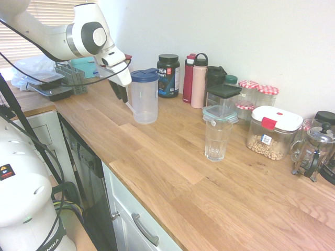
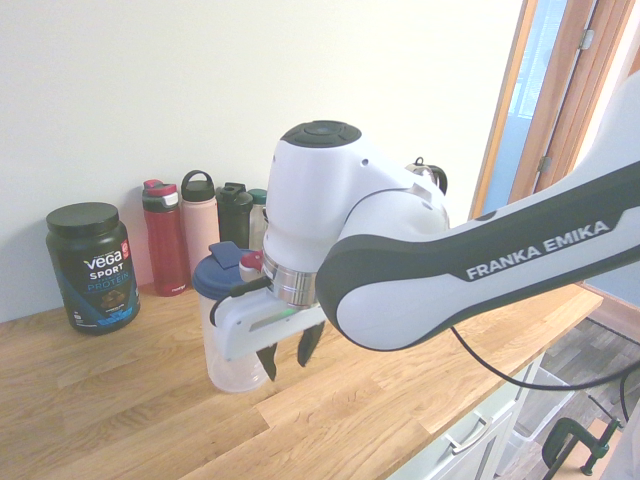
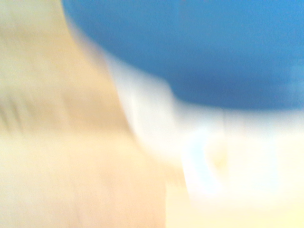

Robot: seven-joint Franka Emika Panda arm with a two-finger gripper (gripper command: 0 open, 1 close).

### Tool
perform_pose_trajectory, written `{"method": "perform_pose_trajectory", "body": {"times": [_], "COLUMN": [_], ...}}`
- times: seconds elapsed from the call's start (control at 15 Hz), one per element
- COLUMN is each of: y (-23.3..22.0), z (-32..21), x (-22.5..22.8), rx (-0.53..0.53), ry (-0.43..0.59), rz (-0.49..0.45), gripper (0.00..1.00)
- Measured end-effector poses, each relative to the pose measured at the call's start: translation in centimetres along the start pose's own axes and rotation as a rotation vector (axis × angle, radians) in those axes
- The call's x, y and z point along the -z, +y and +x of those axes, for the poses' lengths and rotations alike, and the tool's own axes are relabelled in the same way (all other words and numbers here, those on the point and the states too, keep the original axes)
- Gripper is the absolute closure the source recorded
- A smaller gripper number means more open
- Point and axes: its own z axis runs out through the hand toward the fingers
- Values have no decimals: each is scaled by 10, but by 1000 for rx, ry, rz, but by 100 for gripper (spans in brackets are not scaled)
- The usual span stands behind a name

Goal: Pour me some water

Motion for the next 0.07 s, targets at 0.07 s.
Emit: {"method": "perform_pose_trajectory", "body": {"times": [0.07], "y": [9], "z": [-6], "x": [7], "rx": [-11], "ry": [-19], "rz": [-40], "gripper": [0]}}
